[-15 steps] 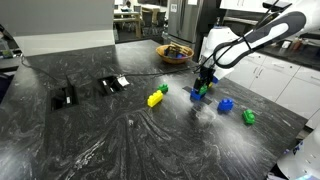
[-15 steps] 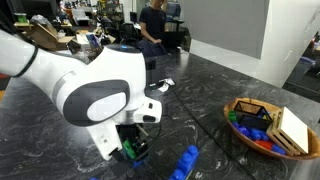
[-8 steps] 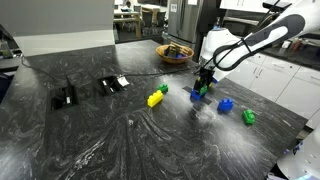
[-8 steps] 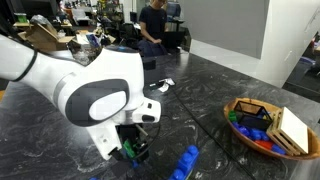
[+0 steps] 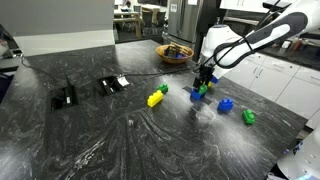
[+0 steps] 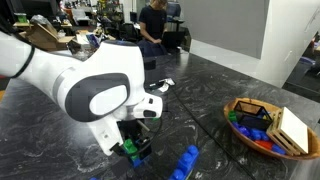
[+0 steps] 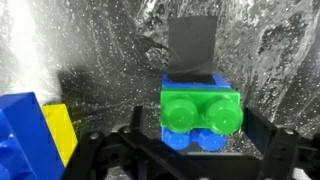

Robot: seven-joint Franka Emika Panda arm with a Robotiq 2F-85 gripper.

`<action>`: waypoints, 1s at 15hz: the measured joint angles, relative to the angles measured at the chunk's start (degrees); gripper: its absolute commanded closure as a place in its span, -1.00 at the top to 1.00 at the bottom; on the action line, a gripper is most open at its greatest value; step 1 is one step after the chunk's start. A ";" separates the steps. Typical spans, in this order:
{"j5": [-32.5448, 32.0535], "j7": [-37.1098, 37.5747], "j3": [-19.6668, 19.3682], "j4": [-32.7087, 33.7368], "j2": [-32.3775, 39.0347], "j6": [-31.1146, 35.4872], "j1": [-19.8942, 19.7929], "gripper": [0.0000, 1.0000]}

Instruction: Place the green block on the front left on top of the square blue block

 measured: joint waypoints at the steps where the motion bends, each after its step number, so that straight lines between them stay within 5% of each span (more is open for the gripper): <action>1: -0.46 0.05 0.00 0.12 -0.26 0.00 0.00 1.00; 15: -1.56 0.67 0.07 2.16 -6.68 0.51 -0.12 1.00</action>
